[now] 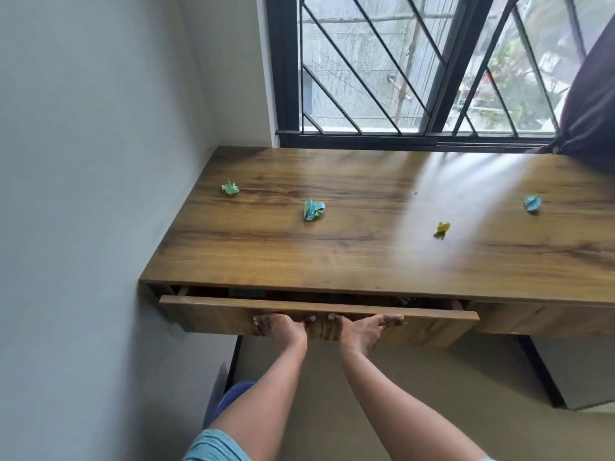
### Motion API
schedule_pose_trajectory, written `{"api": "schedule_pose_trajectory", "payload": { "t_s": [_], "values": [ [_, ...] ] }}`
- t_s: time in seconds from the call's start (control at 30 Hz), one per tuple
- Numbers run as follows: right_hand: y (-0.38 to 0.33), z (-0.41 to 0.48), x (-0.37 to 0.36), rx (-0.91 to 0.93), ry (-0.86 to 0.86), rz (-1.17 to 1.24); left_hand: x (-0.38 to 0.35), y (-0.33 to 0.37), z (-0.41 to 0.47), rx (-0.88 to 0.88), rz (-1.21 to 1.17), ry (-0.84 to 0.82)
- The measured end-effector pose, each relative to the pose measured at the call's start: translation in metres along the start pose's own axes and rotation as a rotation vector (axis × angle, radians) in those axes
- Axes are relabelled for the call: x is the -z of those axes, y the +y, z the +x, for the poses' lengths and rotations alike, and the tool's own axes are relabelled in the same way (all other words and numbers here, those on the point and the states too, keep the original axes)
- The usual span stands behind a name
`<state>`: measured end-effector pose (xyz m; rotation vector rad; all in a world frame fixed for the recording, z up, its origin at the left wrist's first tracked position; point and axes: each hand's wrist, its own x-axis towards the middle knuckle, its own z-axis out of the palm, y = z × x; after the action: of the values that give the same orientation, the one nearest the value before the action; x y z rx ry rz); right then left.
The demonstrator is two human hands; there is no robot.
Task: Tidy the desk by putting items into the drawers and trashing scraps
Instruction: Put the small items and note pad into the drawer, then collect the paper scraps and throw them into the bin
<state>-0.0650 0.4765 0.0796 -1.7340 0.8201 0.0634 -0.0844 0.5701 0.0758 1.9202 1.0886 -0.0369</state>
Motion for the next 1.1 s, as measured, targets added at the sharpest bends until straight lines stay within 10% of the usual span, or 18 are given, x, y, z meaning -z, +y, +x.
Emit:
{"api": "schedule_pose_trajectory", "payload": {
  "t_s": [0.53,0.77,1.1],
  "values": [
    [-0.01,0.0,0.001,0.095,-0.035,-0.171,-0.012,0.009,0.025,0.022,0.216,-0.09],
    [-0.016,0.022,0.033,0.663,0.042,-0.325,-0.026,0.078,-0.016,-0.156,0.504,-0.479],
    [-0.087,0.184,0.147,0.739,0.257,-0.415,-0.126,0.214,-0.066,-0.438,0.287,-0.301]
  ]
}}
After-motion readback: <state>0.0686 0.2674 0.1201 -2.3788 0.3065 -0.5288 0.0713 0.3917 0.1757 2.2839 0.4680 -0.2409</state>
